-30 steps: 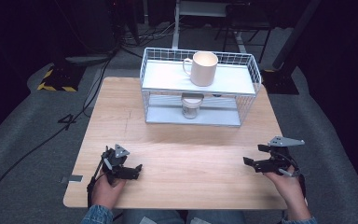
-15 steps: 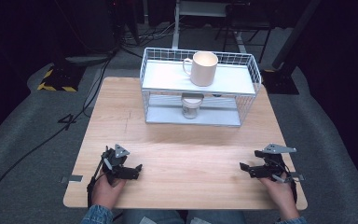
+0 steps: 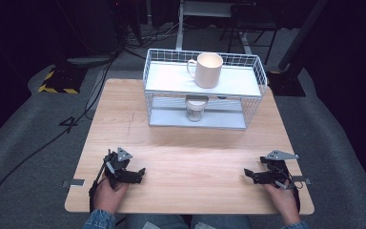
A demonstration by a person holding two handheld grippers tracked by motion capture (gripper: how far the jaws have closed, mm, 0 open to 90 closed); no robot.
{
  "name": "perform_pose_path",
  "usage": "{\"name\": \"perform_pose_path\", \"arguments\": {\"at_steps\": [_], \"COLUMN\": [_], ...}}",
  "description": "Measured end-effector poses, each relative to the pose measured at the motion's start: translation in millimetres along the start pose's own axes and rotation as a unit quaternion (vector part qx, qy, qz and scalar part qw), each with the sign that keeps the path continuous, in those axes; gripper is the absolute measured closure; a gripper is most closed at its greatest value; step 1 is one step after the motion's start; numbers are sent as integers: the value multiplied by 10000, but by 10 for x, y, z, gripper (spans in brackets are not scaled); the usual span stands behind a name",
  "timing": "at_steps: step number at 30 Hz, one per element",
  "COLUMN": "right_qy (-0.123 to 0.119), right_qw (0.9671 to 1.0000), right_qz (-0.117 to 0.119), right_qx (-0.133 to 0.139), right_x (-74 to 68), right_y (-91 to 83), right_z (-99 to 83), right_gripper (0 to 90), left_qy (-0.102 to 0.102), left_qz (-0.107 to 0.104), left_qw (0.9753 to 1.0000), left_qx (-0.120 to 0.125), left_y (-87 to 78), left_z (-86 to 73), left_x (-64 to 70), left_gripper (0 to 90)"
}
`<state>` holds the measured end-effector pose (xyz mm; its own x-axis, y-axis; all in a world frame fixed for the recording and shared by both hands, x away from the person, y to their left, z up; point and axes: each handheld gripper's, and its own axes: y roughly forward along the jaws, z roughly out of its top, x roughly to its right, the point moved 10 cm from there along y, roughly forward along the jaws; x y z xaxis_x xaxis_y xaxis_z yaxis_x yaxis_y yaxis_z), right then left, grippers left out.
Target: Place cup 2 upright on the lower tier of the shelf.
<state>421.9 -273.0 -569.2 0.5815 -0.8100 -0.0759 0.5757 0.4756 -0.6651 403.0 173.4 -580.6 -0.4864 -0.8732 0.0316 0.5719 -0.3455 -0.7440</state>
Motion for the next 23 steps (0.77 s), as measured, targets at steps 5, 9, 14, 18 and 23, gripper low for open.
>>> {"name": "perform_pose_path", "arguments": {"at_steps": [5, 9, 14, 18, 23], "right_qy": [-33, -184, -291, -268, -268], "right_qw": [10000, 9997, 9988, 9988, 9988], "right_qz": [-49, -144, -315, -321, -323], "right_qx": [-62, -123, -237, -258, -258], "right_x": [6, 17, 40, 46, 46], "right_y": [24, 38, 63, 69, 69], "right_z": [-14, -20, -29, -31, -31], "right_gripper": [51, 57, 9, 2, 2], "left_qy": [2, 2, 2, 2, 77], "left_qz": [1, 1, 1, -2, -59], "left_qw": [10000, 10000, 10000, 10000, 10000], "left_qx": [4, 4, 1, -1, -17], "left_y": [1, 1, 0, 0, 0], "left_z": [1, 1, 0, 0, 0], "left_x": [0, 0, 0, -1, -23], "left_gripper": [2, 2, 2, 2, 2]}}
